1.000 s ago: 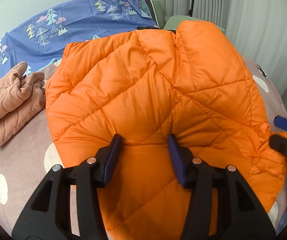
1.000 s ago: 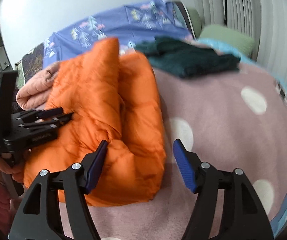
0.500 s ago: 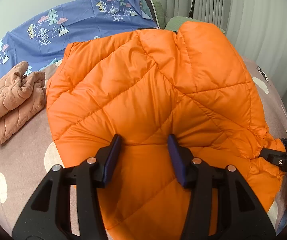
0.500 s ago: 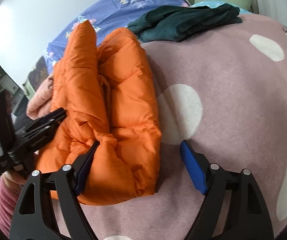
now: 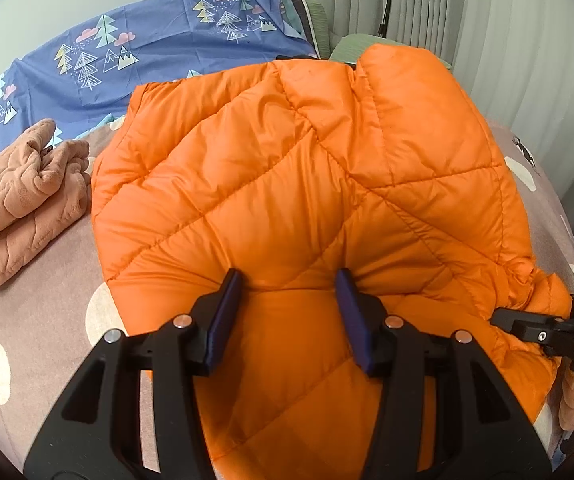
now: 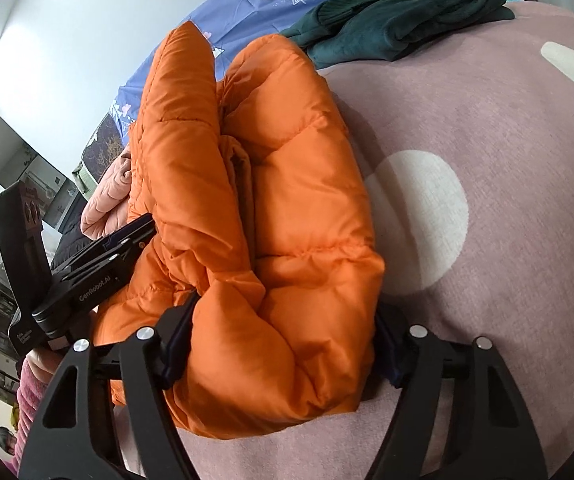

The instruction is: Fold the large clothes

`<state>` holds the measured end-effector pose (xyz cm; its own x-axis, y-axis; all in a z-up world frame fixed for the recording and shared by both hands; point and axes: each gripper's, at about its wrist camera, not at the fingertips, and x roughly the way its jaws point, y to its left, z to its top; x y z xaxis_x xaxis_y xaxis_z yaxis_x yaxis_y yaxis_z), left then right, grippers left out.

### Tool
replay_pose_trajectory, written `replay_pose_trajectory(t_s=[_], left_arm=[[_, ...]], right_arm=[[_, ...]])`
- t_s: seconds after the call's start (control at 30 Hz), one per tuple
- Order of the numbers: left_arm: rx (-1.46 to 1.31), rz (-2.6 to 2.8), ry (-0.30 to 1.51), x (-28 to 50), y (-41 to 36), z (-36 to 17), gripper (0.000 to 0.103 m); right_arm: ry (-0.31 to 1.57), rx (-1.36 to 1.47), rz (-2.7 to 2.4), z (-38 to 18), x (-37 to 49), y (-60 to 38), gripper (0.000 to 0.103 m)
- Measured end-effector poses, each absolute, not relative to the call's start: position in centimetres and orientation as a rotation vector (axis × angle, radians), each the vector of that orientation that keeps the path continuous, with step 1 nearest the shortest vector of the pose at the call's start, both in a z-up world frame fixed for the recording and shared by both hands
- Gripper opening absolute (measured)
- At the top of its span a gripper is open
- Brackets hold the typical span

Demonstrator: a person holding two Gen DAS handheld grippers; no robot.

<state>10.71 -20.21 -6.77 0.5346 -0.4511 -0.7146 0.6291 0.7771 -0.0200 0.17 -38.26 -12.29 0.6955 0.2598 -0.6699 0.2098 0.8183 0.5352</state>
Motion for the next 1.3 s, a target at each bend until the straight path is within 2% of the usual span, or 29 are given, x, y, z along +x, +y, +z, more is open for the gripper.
replay_pose_trajectory(t_s=[0.6, 0.87, 1.13, 1.3], left_arm=[[0.254, -0.652, 0.771, 10.7, -20.1, -6.8, 0.05], [0.229, -0.664, 0.785, 11.0, -20.0, -6.7, 0.051], [0.181, -0.7, 0.801, 11.3, -19.7, -6.2, 0.054], [0.197, -0.691, 0.793, 11.1, -20.1, -6.2, 0.055]], right_arm=[[0.826, 0.649, 0.036, -12.5, -1.0, -39.5, 0.073], [0.775, 0.686, -0.044, -12.2, -0.6, -39.8, 0.087], [0.769, 0.698, -0.025, -12.1, -2.0, -40.5, 0.081], [0.778, 0.7, -0.017, -12.0, -2.2, -40.0, 0.082]])
